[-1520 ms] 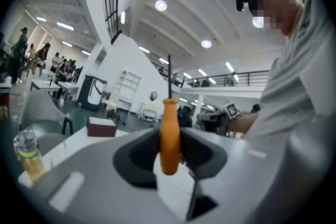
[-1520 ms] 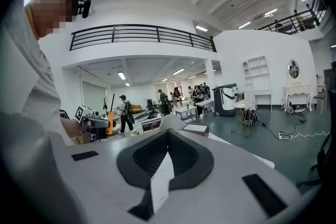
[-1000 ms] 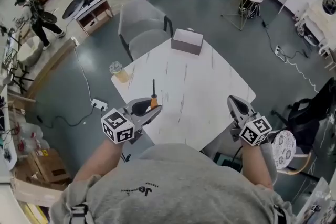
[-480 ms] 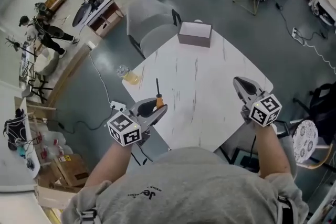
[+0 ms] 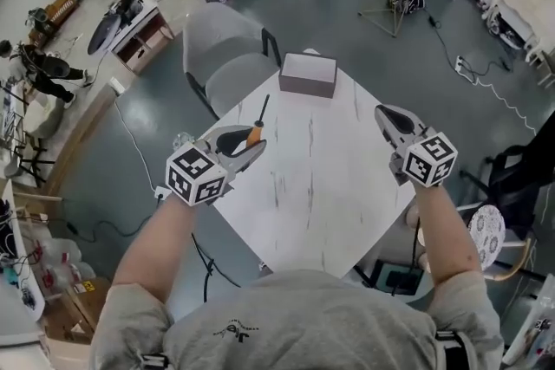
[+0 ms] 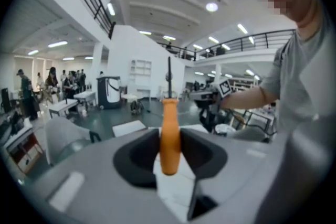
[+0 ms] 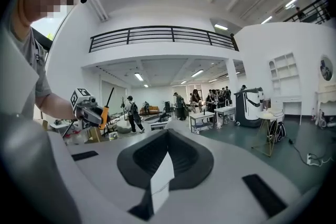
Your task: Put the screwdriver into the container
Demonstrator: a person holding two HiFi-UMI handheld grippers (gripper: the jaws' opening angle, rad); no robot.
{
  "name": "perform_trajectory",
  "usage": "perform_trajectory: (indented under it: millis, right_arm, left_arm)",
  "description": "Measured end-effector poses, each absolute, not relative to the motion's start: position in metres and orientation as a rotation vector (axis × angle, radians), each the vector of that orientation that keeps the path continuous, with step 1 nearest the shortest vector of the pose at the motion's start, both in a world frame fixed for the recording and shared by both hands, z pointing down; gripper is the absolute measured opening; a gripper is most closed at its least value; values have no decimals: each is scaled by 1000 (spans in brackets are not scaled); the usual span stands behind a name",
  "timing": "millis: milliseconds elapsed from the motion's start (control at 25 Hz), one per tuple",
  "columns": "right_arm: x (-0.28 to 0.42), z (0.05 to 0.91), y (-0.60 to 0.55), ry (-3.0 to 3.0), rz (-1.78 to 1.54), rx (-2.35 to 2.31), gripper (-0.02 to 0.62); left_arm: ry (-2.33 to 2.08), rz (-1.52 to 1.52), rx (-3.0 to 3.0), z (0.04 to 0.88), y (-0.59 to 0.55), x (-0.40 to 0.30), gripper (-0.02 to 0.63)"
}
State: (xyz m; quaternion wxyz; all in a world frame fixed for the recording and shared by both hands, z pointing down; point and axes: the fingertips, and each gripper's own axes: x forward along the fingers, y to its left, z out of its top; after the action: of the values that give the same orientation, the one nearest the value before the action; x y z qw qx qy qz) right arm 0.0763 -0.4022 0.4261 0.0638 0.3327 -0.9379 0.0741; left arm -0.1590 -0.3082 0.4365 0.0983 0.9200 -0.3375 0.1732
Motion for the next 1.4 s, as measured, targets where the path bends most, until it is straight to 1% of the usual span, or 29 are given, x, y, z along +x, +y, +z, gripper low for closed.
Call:
perform_trajectory:
  millis: [160,320,560,840,1080,1400]
  right_arm:
    - [63,424,-445,-2817,164,1000,9]
    - [53,429,-492,-2813,194,1028,9]
    - [51,450,-554,-2770,197,1057,9]
    - [65,490,-600,-2707,194,1045,9]
    - [71,526,-617,-2676,203,1026,9]
    - [74,554,-627,-2670,239,1021,9]
  left_arm:
    - [-961,656,2773,432,-357,-158,122]
    - [-907,810,2816,431,-408,-154,123]
    - [-811,1083,2837,452,-483,-149,123]
    - [-667,1383,2819,507,-557,-136,123]
    - [-528,1639,2790,563,-603,-122,123]
    - [-361,1881,2732,620,-628,-108,123]
